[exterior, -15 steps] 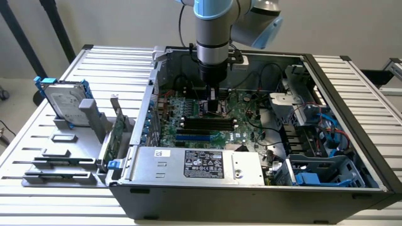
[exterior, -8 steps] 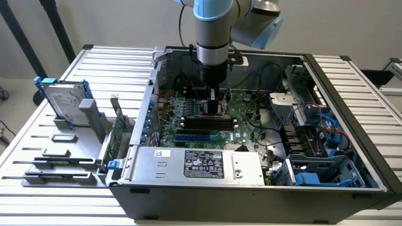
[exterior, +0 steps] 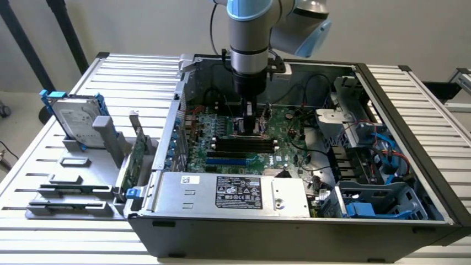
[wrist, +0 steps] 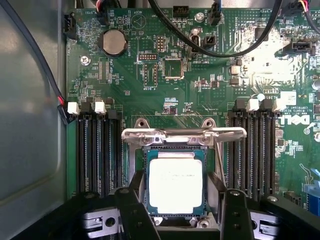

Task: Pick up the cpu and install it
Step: 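Place the cpu into insertion slot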

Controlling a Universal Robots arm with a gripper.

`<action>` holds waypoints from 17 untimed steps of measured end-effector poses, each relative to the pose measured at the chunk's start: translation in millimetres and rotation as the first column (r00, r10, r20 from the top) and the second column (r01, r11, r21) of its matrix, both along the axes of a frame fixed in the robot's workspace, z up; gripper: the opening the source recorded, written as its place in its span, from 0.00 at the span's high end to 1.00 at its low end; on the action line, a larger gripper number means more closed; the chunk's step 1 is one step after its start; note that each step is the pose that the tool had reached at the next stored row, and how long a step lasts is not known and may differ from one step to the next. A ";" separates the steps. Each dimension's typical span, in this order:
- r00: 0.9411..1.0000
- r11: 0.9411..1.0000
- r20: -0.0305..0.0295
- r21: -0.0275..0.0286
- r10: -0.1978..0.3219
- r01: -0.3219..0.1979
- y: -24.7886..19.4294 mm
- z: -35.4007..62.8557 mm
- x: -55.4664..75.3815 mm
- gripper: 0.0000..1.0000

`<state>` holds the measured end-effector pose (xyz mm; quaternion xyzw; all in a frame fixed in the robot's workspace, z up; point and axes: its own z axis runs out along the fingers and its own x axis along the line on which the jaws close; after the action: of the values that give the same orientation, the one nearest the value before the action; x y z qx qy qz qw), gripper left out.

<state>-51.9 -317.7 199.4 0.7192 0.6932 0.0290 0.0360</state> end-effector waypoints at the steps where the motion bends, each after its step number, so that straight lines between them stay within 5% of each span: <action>1: 1.000 1.000 0.000 0.000 0.000 0.000 0.0 1.2 0.0 0.40; 17: 1.000 1.000 0.000 0.004 0.000 0.000 0.0 7.2 -5.5 0.40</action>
<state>-57.4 -317.7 206.6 0.7193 0.6932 0.0303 0.0347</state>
